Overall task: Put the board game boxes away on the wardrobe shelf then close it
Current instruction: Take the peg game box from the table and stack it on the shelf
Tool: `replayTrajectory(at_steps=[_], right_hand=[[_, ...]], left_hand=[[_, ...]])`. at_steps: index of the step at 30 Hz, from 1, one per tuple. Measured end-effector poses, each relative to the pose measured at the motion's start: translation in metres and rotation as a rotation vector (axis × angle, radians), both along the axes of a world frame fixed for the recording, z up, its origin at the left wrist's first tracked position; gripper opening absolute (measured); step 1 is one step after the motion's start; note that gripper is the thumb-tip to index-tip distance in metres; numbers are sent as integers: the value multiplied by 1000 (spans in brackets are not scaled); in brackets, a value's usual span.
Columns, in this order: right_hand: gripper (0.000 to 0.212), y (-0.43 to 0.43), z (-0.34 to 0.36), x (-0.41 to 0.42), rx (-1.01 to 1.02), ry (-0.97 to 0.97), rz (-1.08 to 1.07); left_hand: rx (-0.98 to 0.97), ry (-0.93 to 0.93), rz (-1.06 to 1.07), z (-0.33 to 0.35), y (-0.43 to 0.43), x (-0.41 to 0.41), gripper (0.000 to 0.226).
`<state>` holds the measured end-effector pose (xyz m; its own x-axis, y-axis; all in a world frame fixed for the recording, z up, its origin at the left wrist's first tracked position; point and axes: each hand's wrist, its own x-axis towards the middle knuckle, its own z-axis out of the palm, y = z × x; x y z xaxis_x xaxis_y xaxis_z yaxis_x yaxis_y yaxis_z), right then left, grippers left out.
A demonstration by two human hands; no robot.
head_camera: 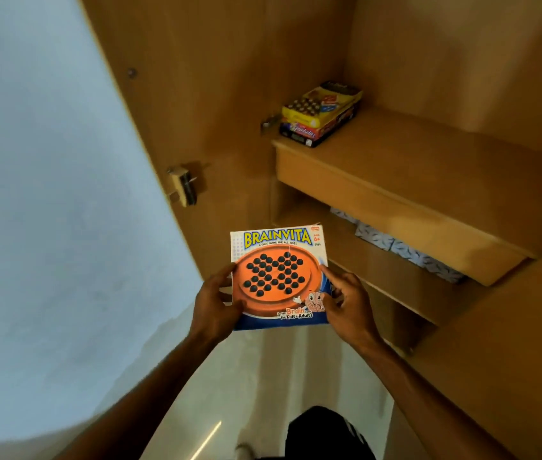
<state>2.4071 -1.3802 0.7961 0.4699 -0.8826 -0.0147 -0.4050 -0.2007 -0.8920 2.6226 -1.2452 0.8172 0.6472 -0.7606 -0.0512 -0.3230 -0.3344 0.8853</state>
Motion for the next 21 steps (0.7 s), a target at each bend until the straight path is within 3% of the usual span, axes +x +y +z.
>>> replayTrajectory(at_steps=[7, 17, 21], right_hand=[[53, -159, 11, 21, -150, -12, -154], [40, -380, 42, 49, -159, -21, -149], [33, -455, 52, 75, -175, -23, -150]], left_hand=[[-11, 72, -111, 7, -185, 30, 48], [-142, -84, -59, 35, -413, 53, 25], [-93, -107, -112, 41, -487, 84, 37]])
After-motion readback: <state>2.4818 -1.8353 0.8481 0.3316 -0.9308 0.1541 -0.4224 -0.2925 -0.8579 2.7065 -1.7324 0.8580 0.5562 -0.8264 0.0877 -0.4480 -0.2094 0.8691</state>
